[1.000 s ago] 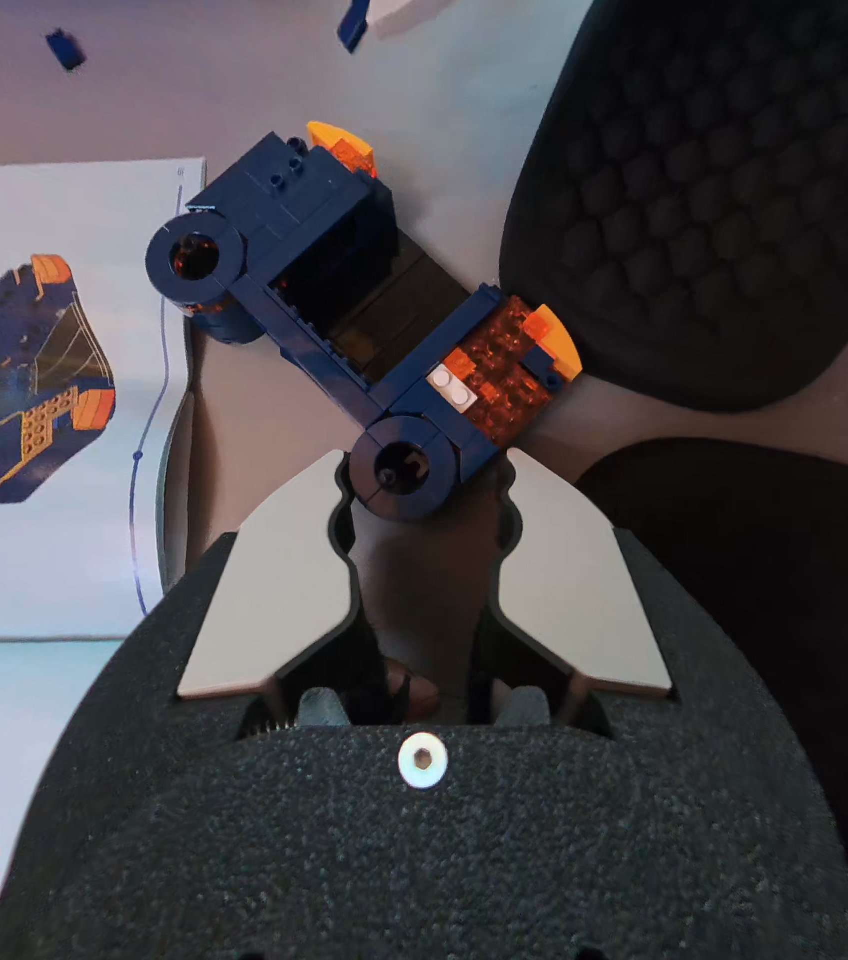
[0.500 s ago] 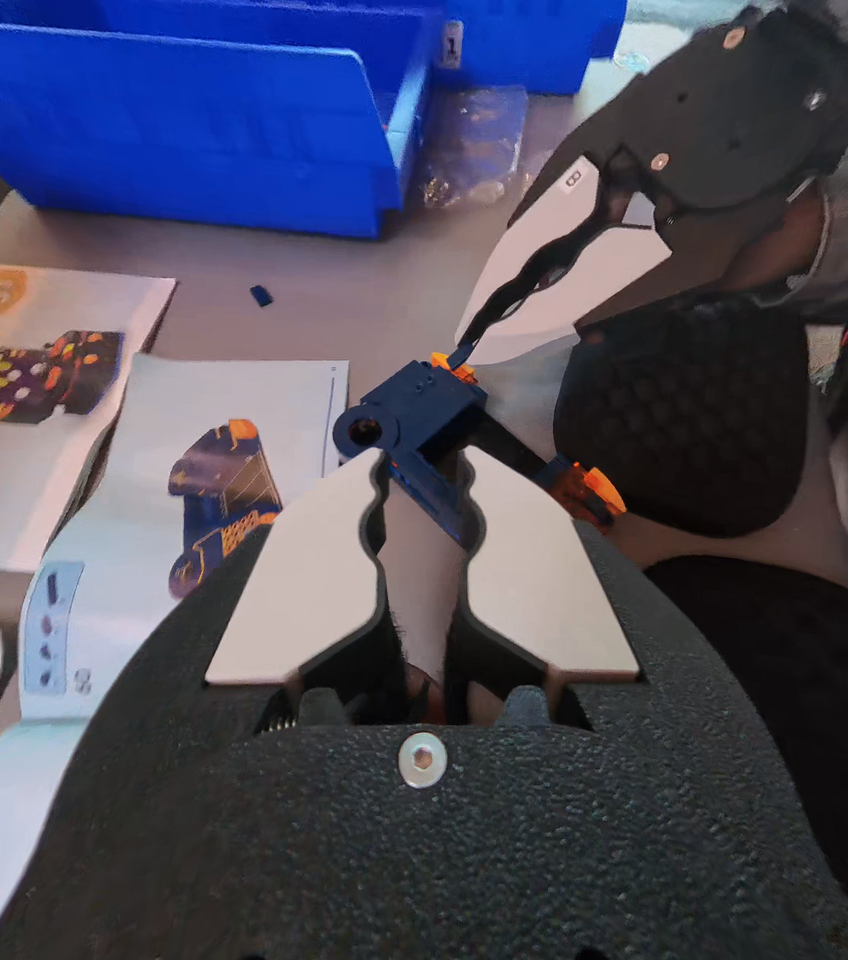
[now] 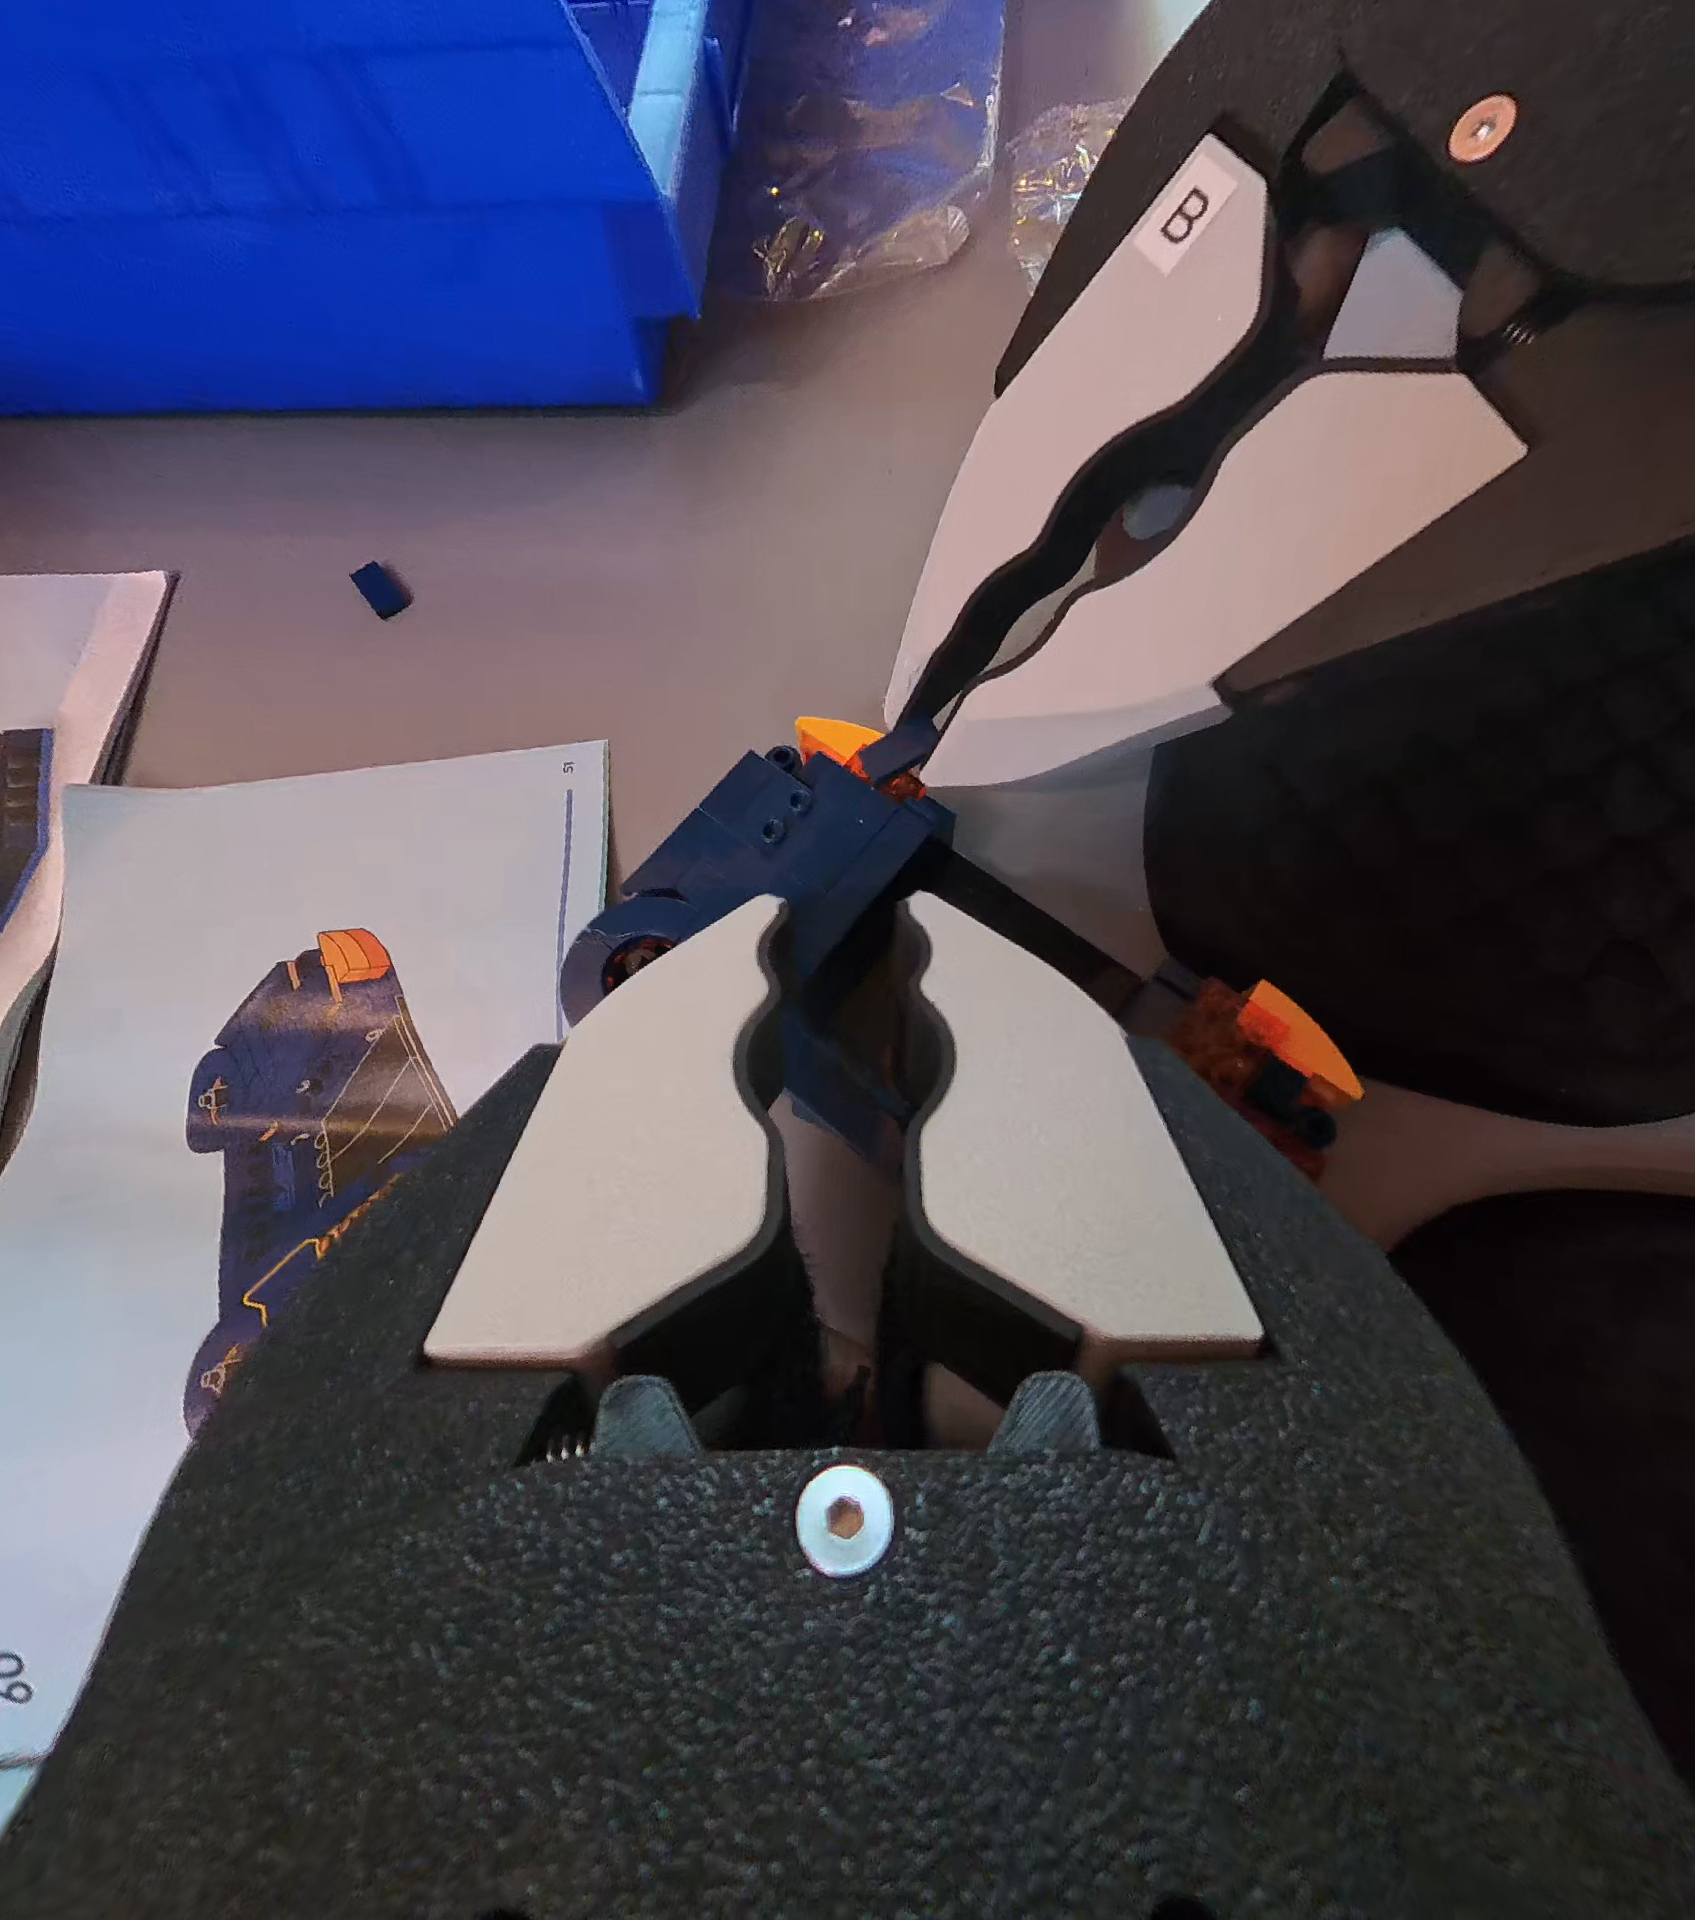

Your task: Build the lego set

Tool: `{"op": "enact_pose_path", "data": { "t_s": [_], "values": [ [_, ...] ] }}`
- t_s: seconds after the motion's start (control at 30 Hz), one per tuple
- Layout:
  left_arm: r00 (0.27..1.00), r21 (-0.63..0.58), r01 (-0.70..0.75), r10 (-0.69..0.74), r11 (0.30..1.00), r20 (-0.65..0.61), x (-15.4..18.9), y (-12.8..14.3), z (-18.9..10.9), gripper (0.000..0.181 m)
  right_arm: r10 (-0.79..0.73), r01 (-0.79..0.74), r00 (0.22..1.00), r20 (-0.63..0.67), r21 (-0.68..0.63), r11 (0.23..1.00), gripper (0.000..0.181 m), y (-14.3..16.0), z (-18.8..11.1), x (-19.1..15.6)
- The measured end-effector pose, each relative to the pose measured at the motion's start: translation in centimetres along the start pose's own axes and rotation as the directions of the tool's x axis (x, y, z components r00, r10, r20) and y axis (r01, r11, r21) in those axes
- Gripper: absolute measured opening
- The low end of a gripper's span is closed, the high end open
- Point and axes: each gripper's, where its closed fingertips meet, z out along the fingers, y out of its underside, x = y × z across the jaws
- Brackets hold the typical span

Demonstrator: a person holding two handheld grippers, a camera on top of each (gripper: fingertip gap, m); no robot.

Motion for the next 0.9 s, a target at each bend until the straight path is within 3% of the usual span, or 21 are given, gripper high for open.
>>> {"op": "enact_pose_path", "data": {
  "t_s": [0.33, 0.9],
  "values": [
    [1.0, 0.008, -0.028, 0.028, 1.0, -0.002, -0.2, -0.2, 0.2, 0.012, -0.007, 0.006, 0.999, -0.042, -0.022, 1.0, 0.007, -0.2, 0.3, 0.5],
    [0.999, 0.02, -0.034, 0.034, 0.999, -0.009, 0.2, -0.4, 0.8, 0.013, 0.096, -0.096, 0.995, 0.014, -0.03, 0.995, 0.009, -0.2, 0.3, -0.2]
  ]
}}
